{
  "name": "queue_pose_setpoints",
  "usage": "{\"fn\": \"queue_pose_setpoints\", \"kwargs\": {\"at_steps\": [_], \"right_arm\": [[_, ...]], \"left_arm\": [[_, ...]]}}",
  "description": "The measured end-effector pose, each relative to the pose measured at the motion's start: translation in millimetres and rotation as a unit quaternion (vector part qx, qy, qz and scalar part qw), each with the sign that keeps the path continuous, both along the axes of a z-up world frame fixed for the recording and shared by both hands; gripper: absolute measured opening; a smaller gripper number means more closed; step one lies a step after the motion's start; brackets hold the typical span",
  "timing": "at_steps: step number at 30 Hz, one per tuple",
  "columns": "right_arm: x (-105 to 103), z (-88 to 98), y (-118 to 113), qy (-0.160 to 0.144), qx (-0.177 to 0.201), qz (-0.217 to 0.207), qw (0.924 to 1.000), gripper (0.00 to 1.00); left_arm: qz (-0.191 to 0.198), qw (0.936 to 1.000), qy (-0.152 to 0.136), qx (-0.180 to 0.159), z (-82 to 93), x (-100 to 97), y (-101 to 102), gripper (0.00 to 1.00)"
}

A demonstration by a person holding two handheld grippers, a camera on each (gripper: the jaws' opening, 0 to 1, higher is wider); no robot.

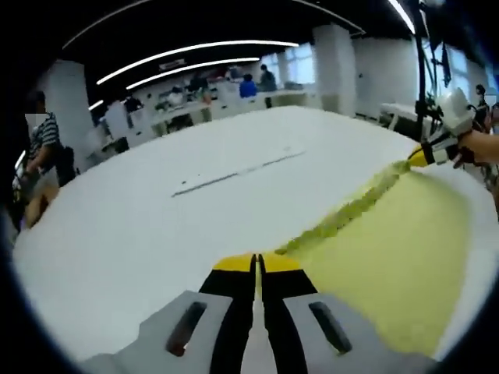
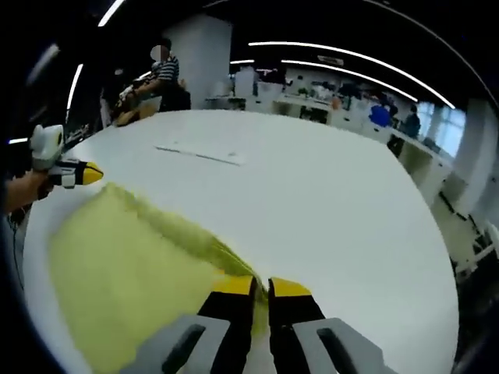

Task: Fold the garment on the visible template until the final outline fits inside the template.

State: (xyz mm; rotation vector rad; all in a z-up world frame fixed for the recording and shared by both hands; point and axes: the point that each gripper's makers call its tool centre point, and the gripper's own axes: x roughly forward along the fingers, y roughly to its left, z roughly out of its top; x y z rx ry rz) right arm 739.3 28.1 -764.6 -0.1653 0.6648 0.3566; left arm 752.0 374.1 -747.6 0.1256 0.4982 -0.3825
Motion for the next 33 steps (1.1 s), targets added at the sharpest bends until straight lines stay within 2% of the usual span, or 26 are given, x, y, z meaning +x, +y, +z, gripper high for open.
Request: {"fn": "queue_pose_setpoints", "kwargs": {"at_steps": [5,10,16,19,20,26,33], "right_arm": [[-4,6.0,-1,0.001,0.010,-0.003,0.9999,0.20],[-14,10.7,6,0.015,0.032,0.012,0.9993,0.36],[-33,14.4,13,0.034,0.036,0.037,0.9981,0.55],[-44,17.5,16,0.037,0.022,0.060,0.9973,0.63],[-46,18.3,17,0.038,0.021,0.065,0.9970,0.65],[-62,23.5,18,0.044,0.031,0.076,0.9957,0.69],[-91,28.9,20,0.053,0.036,0.096,0.9933,0.72]], "left_arm": [[-0.001,1.0000,0.004,-0.007,1.8,-5.4,5,0.11],[-0.005,0.9993,0.009,-0.036,5.9,-14.9,3,0.20],[-0.023,0.9982,0.017,-0.053,11.0,-30.6,1,0.33],[-0.031,0.9955,0.020,-0.088,17.2,-40.4,-4,0.40],[-0.032,0.9953,0.020,-0.089,17.8,-41.6,-5,0.41],[-0.048,0.9942,0.025,-0.093,23.1,-56.6,-3,0.50],[-0.064,0.9917,0.032,-0.107,25.1,-81.0,-2,0.59]]}}
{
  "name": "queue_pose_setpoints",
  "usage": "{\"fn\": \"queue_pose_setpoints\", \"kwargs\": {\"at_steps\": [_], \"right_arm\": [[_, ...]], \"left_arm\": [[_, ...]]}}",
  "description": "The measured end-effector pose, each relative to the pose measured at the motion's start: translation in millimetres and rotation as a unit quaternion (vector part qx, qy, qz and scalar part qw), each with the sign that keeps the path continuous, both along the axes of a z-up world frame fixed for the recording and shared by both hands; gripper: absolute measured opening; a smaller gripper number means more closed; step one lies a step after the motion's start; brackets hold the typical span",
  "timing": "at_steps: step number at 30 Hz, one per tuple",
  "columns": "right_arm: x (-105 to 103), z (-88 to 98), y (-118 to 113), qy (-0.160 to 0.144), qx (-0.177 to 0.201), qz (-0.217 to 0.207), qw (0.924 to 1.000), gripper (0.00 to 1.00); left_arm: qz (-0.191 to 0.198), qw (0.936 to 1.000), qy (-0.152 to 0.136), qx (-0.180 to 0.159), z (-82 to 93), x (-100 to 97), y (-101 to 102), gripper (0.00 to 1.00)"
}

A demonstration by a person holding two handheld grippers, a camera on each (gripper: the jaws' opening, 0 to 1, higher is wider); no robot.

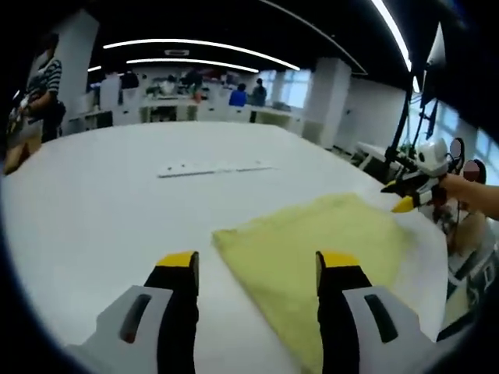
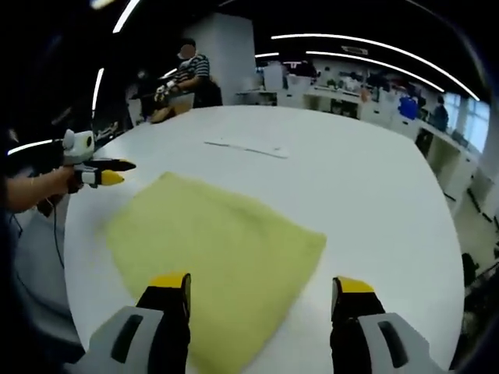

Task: Fold the garment on the visible template until the final outline fits inside the template.

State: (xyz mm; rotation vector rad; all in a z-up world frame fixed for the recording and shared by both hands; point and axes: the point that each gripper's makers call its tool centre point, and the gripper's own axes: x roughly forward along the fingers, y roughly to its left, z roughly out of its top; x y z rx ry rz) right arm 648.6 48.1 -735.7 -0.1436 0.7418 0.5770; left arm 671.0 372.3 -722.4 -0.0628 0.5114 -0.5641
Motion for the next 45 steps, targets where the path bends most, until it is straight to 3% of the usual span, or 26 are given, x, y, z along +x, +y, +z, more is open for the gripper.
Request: {"fn": "queue_pose_setpoints", "kwargs": {"at_steps": [12,26,39,45], "right_arm": [[-43,-0.6,0,0.014,-0.002,0.029,0.9995,0.71],[-81,-11.3,-1,0.022,-0.010,0.049,0.9985,0.61],[-102,-35.3,-7,0.051,-0.030,0.054,0.9968,0.40],[-102,-43.4,-14,0.040,-0.056,0.063,0.9957,0.21]], "left_arm": [[-0.033,0.9994,0.012,0.001,-3.8,-39.6,-3,0.60],[-0.050,0.9970,0.058,-0.010,-20.6,-81.8,-4,0.51],[-0.059,0.9952,0.078,-0.004,-39.9,-101.9,-9,0.39],[-0.061,0.9940,0.091,0.001,-49.3,-107.2,-6,0.29]]}}
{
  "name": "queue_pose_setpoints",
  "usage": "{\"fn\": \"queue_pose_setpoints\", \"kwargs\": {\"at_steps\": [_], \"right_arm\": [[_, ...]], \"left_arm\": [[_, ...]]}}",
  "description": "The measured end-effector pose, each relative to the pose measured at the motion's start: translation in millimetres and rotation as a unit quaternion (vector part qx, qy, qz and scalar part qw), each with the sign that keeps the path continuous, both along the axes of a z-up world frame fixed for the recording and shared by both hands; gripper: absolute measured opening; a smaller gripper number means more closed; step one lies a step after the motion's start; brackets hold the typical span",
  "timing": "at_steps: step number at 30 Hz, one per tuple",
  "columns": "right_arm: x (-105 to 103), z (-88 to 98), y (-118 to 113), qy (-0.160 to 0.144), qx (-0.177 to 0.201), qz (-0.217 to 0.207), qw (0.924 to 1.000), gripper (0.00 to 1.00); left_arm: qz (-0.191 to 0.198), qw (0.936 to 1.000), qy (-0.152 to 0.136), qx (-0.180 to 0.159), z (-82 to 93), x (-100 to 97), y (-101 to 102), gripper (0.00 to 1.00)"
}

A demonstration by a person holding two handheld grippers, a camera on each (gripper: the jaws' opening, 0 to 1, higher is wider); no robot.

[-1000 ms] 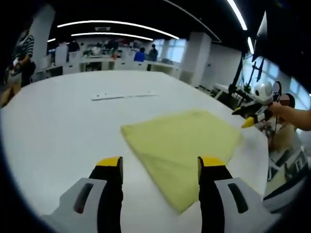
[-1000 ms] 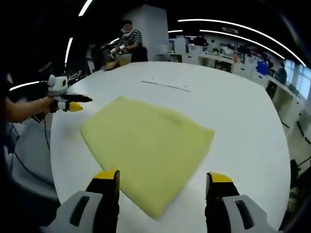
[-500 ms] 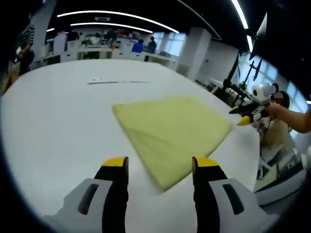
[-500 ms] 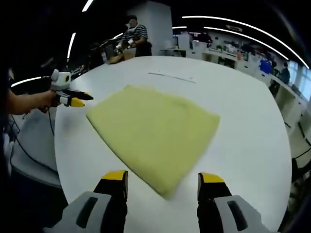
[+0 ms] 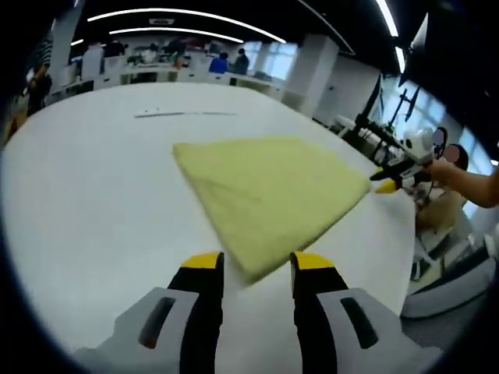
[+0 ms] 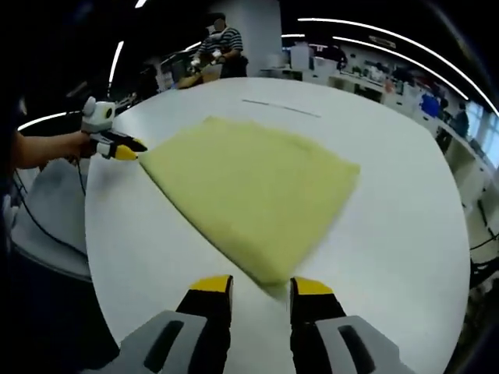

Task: Fold the garment on the visible template until the final outline fits inside the template.

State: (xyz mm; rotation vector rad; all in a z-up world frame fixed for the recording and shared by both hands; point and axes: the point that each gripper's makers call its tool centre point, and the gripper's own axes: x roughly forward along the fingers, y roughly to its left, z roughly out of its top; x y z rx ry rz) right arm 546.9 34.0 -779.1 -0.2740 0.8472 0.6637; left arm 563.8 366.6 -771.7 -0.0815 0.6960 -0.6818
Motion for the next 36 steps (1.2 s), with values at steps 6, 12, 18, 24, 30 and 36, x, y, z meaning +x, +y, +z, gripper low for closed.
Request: {"fn": "queue_pose_setpoints", "kwargs": {"at_steps": [6,12,18,24,30,36], "right_arm": [[1,-2.7,-7,-0.012,-0.011,0.002,0.9999,0.07],[3,-3.8,-11,-0.016,-0.012,0.004,0.9998,0.00],[3,-4.8,-10,-0.016,-0.008,0.005,0.9998,0.00],[3,-7.1,-7,-0.003,0.014,-0.002,0.9999,0.04],[1,-8.2,-5,-0.001,0.020,0.000,0.9998,0.01],[1,-4.1,-6,-0.015,0.008,0.021,0.9996,0.00]], "left_arm": [[-0.004,1.0000,0.004,0.007,-7.5,-1.9,2,0.18],[-0.005,0.9999,0.009,0.010,-11.6,-4.2,0,0.12],[-0.002,0.9999,0.005,0.011,-10.4,-4.4,2,0.08],[-0.001,1.0000,0.001,0.008,-9.5,-3.8,2,0.07],[-0.001,1.0000,-0.004,0.004,-7.2,-3.6,3,0.06],[-0.002,0.9999,-0.014,0.004,-2.8,-3.2,3,0.03]]}}
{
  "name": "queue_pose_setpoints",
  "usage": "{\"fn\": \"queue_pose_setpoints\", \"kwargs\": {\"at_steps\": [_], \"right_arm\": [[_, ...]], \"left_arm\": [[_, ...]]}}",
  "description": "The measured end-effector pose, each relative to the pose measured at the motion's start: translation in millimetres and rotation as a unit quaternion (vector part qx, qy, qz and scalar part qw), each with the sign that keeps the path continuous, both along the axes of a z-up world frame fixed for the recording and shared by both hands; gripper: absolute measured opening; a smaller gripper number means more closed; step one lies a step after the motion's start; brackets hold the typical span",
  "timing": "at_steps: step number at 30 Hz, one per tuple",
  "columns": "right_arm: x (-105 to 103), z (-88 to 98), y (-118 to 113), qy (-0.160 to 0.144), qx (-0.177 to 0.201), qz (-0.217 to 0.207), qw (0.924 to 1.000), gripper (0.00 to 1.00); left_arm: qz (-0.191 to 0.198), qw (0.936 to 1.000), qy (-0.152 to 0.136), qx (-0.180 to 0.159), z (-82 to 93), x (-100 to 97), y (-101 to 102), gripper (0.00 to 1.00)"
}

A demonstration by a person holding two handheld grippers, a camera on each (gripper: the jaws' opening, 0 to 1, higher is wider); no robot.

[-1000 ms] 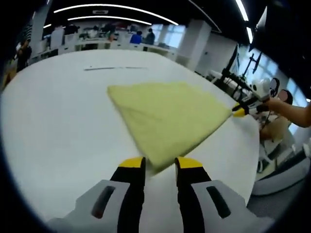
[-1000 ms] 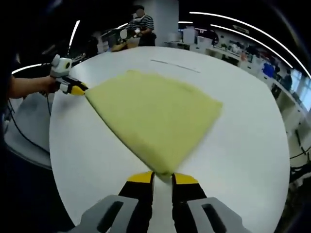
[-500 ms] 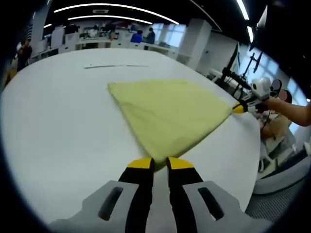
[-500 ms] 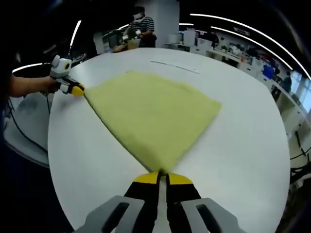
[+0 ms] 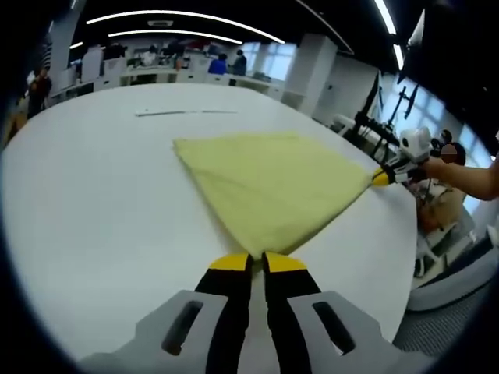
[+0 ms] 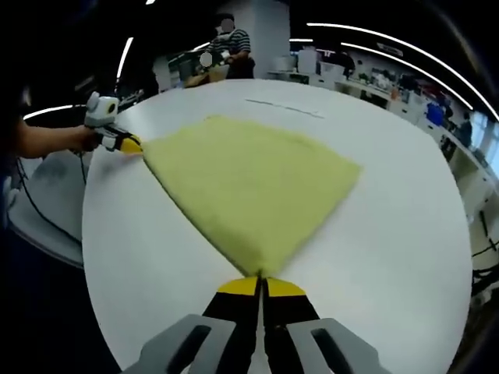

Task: Fold the garment on the visible template until the final outline fits inside the template.

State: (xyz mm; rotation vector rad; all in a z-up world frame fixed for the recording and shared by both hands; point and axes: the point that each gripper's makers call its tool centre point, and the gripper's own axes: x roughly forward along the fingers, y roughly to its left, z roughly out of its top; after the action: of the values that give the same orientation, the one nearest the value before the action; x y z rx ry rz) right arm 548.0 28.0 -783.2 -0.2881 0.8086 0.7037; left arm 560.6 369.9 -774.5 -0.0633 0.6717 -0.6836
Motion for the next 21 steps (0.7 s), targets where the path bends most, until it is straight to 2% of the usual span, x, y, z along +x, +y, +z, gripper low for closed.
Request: {"fn": "queue_pose_setpoints", "kwargs": {"at_steps": [2,6,13,21], "right_arm": [[1,3.1,-4,-0.011,-0.013,0.006,0.9998,0.00],[2,9.5,-5,-0.022,-0.012,0.017,0.9996,0.00],[-3,-1.0,-4,-0.009,-0.034,0.031,0.9989,0.00],[-9,-1.4,-4,-0.006,-0.033,0.027,0.9991,0.00]], "left_arm": [[-0.001,1.0000,-0.002,0.001,-0.1,0.6,1,0.02],[0.000,1.0000,-0.004,0.000,1.6,0.7,1,0.01],[-0.004,1.0000,-0.005,0.007,0.9,-1.4,1,0.01],[-0.011,0.9998,-0.008,0.015,1.0,-7.3,2,0.01]]}}
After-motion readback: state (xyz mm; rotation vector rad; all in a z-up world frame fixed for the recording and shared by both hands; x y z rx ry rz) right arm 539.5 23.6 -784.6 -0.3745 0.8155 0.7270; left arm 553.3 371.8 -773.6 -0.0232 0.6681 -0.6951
